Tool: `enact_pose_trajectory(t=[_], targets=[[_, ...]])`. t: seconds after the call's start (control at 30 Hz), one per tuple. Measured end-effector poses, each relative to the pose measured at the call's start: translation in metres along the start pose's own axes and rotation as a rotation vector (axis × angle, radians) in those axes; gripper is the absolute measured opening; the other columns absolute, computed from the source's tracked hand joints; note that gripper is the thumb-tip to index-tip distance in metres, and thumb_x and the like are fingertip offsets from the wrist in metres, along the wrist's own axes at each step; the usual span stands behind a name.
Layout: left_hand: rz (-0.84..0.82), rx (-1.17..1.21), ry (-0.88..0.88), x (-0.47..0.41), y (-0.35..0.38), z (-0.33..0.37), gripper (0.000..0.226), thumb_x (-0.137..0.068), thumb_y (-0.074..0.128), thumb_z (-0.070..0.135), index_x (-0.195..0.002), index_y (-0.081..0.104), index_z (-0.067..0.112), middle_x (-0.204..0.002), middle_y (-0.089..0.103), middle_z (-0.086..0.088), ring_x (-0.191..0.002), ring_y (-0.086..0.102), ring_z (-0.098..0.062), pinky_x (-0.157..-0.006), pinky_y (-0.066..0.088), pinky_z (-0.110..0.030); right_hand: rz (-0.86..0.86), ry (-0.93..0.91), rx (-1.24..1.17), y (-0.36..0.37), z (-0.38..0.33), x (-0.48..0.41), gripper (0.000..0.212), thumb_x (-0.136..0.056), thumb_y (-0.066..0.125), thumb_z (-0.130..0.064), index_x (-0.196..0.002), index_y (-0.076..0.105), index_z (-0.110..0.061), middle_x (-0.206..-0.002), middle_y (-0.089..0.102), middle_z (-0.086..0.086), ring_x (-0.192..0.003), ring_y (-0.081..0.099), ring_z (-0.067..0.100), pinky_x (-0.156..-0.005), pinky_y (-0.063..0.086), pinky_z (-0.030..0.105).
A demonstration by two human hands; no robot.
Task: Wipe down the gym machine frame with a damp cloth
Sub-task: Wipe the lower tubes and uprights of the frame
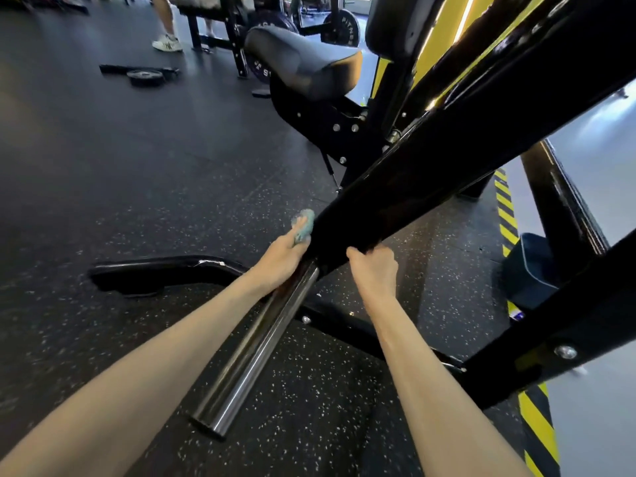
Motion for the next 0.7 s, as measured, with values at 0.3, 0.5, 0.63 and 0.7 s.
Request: enact_pose_trajectory(t=[0.3,0.5,0.63,0.7], targets=[[0.037,0.042,-0.048,-0.005,-0.014,-0.038,0.048,-0.100,0.039,0.003,-0.147,0.039,0.015,-0.141,0.050,0.001,-0.140,0.032,-0.012,-0.118,0.021,-0.034,0.109,-1.189,0.981,0.079,-0.132,0.045,0.014,-0.081,0.059,-0.004,-0.093,0.065,-0.005,-0.093,0.064,0.011,-0.086,0.062,0.031,-0.080,0.048,0.036],[0.046,0.078,-0.049,-0.011,-0.014,-0.079,0.050,-0.095,0.039,0.001,-0.133,0.053,0.030,-0.131,0.056,0.006,-0.116,0.050,-0.005,-0.106,0.032,-0.023,-0.008,-0.922,1.682,0.101,-0.127,0.002,0.022,-0.093,0.046,-0.019,-0.072,0.051,-0.018,-0.082,0.064,0.000,-0.082,0.054,0.023,-0.092,0.034,0.037],[0.081,0.008,-0.134,-0.010,-0.029,-0.099,0.037,-0.093,0.035,-0.007,-0.084,0.049,0.026,-0.088,0.046,0.013,-0.087,0.041,-0.009,-0.089,0.030,-0.018,-0.022,-0.915,1.632,0.105,-0.129,0.007,0.016,-0.091,0.043,-0.020,-0.076,0.048,-0.018,-0.092,0.068,0.003,-0.088,0.058,0.024,-0.086,0.033,0.035],[0.008,0.104,-0.122,-0.006,-0.022,-0.067,0.034,-0.099,0.036,-0.003,-0.123,0.056,0.010,-0.122,0.046,0.011,-0.117,0.040,-0.007,-0.098,0.023,-0.008,0.001,-0.887,1.634,0.105,-0.133,0.005,0.016,-0.091,0.042,-0.022,-0.084,0.055,-0.017,-0.096,0.068,0.005,-0.094,0.059,0.026,-0.089,0.033,0.036]])
Point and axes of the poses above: each hand's wrist, its own x-axis away from the middle knuckle, its own y-axis out of the palm, z = x × y, the point moved 10 cm from there along -x, towards the middle knuckle
